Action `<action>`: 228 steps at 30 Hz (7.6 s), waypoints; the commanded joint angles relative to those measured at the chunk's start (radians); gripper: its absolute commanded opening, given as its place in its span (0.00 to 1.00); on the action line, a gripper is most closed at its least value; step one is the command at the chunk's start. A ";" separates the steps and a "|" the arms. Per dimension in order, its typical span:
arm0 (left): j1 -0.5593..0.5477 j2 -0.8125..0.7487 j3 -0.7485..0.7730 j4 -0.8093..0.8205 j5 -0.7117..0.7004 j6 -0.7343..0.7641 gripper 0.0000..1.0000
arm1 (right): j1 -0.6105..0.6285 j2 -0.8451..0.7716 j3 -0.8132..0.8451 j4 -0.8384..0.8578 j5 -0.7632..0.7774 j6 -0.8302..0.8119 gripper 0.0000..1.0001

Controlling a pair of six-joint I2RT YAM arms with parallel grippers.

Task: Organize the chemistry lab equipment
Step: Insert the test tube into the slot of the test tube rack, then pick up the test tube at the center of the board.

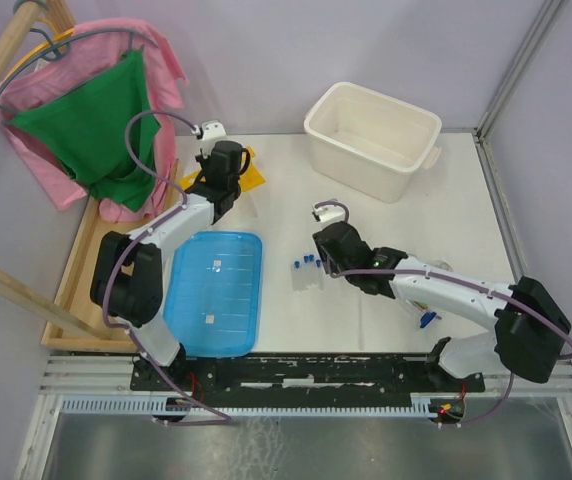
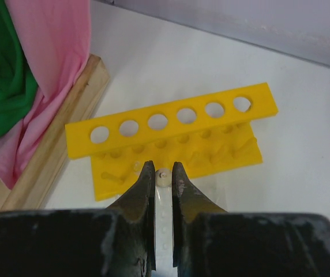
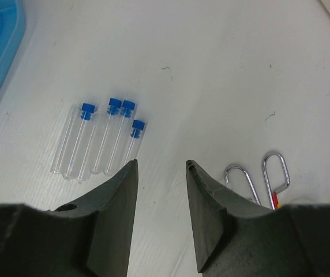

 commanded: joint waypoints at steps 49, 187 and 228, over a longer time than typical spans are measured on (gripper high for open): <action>0.088 0.182 0.170 0.099 0.056 0.041 0.03 | -0.190 0.138 0.079 0.155 -0.301 -0.065 0.47; -0.221 -0.689 -0.625 -0.056 0.587 -0.446 0.39 | 0.259 0.085 -0.038 0.270 -0.190 0.046 0.06; -0.226 -0.831 -0.837 0.097 0.908 -0.669 0.42 | 0.442 0.074 -0.104 0.385 0.127 0.035 0.08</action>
